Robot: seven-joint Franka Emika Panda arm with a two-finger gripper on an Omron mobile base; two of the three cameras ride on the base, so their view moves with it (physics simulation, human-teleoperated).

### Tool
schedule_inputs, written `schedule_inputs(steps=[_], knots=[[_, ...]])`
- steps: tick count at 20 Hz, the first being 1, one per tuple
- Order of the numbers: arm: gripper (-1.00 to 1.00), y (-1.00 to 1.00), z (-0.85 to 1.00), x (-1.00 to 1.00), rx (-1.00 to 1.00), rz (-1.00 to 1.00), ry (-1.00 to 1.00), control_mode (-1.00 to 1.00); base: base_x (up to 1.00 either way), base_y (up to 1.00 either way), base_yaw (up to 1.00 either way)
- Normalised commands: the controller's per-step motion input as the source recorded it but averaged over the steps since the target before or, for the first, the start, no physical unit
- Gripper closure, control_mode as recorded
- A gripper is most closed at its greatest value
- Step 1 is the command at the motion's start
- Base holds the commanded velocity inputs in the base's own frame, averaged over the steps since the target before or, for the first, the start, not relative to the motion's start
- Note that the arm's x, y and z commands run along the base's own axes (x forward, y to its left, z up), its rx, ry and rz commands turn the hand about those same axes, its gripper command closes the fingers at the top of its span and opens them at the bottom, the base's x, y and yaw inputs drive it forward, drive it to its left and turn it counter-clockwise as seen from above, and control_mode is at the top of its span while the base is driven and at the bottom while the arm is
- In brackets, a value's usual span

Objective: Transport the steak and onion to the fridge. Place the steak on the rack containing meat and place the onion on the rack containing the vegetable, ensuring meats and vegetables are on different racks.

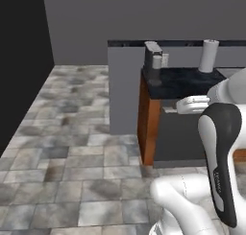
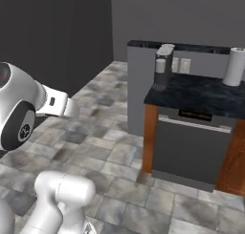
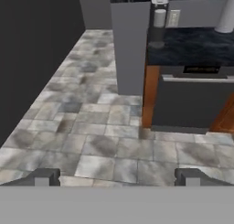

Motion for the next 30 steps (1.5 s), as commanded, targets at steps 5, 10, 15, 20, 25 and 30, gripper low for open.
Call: schedule_inputs(steps=[5, 10, 15, 20, 25, 30], knots=[[-1.0, 0.0, 0.0, 0.0, 0.0, 0.0, 0.0, 1.0, 1.0, 0.63, -0.03], [-1.0, 0.0, 0.0, 0.0, 0.0, 0.0, 0.0, 1.0, 1.0, 0.97, -0.11], [-1.0, 0.0, 0.0, 0.0, 0.0, 0.0, 0.0, 1.0, 1.0, 1.0, -0.16], [-1.0, 0.0, 0.0, 0.0, 0.0, 0.0, 0.0, 1.0, 1.0, 1.0, -0.17], [-1.0, 0.0, 0.0, 0.0, 0.0, 0.0, 0.0, 1.0, 1.0, 0.99, -0.2], [-1.0, 0.0, 0.0, 0.0, 0.0, 0.0, 0.0, 1.0, 1.0, 0.72, -0.16]])
